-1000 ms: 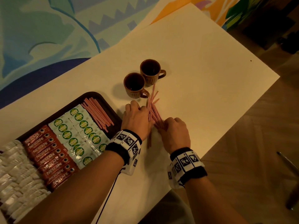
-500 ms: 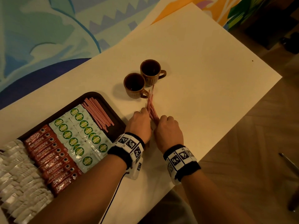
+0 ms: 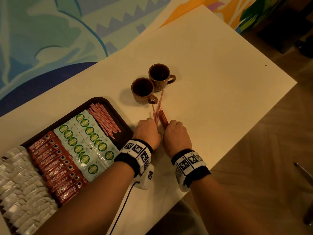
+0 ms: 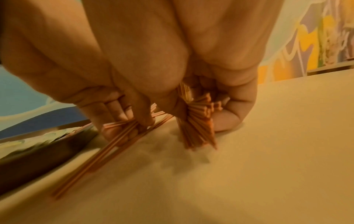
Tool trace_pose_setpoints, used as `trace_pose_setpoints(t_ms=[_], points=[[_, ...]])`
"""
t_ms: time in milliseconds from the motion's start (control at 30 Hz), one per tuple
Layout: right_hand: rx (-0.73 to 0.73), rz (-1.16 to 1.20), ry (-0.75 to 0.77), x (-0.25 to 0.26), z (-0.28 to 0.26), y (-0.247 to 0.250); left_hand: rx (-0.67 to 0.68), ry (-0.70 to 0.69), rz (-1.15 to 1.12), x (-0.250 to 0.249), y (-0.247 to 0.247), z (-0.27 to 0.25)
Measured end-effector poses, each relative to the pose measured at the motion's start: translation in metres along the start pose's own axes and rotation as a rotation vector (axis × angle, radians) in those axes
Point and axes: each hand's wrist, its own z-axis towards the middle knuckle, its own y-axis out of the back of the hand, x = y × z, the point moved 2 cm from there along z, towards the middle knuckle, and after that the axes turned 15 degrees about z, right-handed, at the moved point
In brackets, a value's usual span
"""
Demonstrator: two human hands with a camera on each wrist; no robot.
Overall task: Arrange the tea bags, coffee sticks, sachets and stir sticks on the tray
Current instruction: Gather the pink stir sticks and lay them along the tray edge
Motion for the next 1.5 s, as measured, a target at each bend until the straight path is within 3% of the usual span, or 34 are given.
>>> trace_pose_setpoints(t_ms=[200, 433, 800, 1100, 1333, 1500], points=[[0.041, 0.095, -0.064, -0.007, 0.0, 0.008, 0.003, 0.042, -0.078, 0.008, -0.005, 0.004], [-0.004, 0.395, -0.179, -0.019, -0.001, 0.012, 0.026, 0.033, -0.238, 0.007, -0.007, 0.006], [-0.092, 0.627, -0.154, -0.019, -0.024, 0.015, 0.257, -0.005, -0.803, -0.012, -0.014, -0.016], [-0.105, 0.433, -0.041, 0.007, -0.04, 0.002, 0.392, 0.116, -1.184, -0.007, 0.0, -0.031], [-0.016, 0.449, 0.137, 0.036, -0.046, 0.002, 0.225, 0.172, -1.234, 0.022, 0.004, -0.033], [-0.15, 0.619, 0.157, 0.033, -0.049, 0.014, 0.2, 0.18, -1.404, 0.047, 0.015, -0.045]])
